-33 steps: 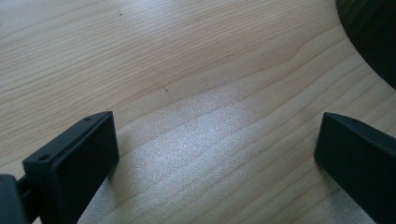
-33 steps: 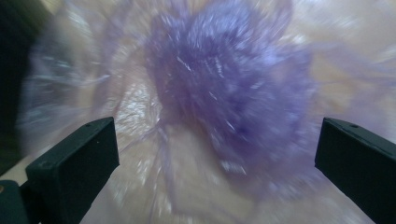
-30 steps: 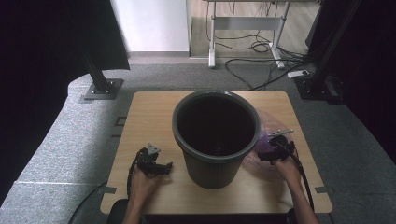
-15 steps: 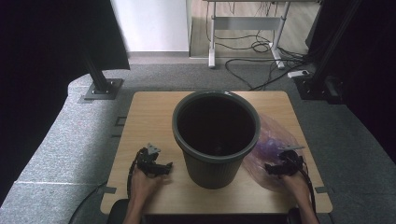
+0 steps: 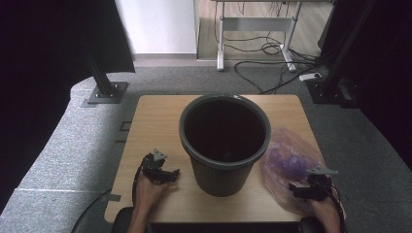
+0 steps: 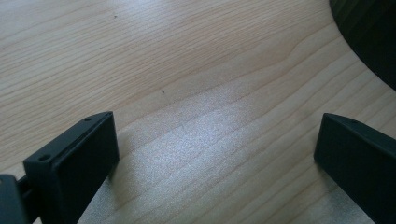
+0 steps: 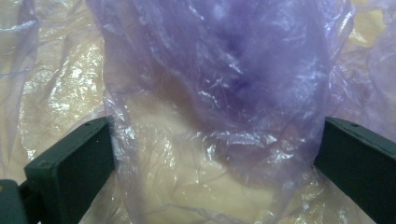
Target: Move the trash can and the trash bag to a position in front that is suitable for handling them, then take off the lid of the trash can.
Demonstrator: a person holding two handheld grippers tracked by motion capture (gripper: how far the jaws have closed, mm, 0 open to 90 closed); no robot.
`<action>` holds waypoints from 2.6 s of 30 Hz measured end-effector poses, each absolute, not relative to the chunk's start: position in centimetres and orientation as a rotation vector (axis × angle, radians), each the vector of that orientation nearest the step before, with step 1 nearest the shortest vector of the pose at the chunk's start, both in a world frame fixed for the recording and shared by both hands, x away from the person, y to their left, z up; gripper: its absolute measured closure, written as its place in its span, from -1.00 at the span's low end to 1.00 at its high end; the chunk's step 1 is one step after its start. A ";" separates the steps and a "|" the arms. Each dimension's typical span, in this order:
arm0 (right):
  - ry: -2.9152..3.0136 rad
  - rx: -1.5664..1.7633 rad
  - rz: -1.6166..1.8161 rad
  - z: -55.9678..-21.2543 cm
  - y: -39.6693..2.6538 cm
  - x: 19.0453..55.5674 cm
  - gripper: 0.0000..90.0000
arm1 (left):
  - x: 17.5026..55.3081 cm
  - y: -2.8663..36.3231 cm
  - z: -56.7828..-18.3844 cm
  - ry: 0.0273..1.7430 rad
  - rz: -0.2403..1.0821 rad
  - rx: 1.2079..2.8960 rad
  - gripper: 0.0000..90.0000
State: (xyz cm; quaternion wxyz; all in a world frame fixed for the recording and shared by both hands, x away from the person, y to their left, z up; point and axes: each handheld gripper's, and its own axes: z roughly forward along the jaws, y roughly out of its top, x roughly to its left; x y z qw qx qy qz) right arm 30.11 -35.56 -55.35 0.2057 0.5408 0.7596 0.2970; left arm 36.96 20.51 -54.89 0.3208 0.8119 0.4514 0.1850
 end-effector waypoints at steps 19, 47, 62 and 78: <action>2.089 1.466 0.884 -55.8 -36.2 28.9 -1.00 | 37.4 20.3 -54.5 1.228 0.459 2.152 -0.99; 2.101 1.454 0.889 -55.8 -36.2 28.9 -1.00 | 39.7 19.8 -48.2 1.279 0.279 2.282 -1.00; 2.112 1.442 0.892 -55.8 -36.2 29.0 -1.00 | 41.1 19.8 -42.7 1.246 0.294 2.342 -1.00; 2.114 1.437 0.896 -55.8 -36.2 29.0 -1.00 | 42.3 19.4 -35.7 1.238 0.300 2.379 -0.93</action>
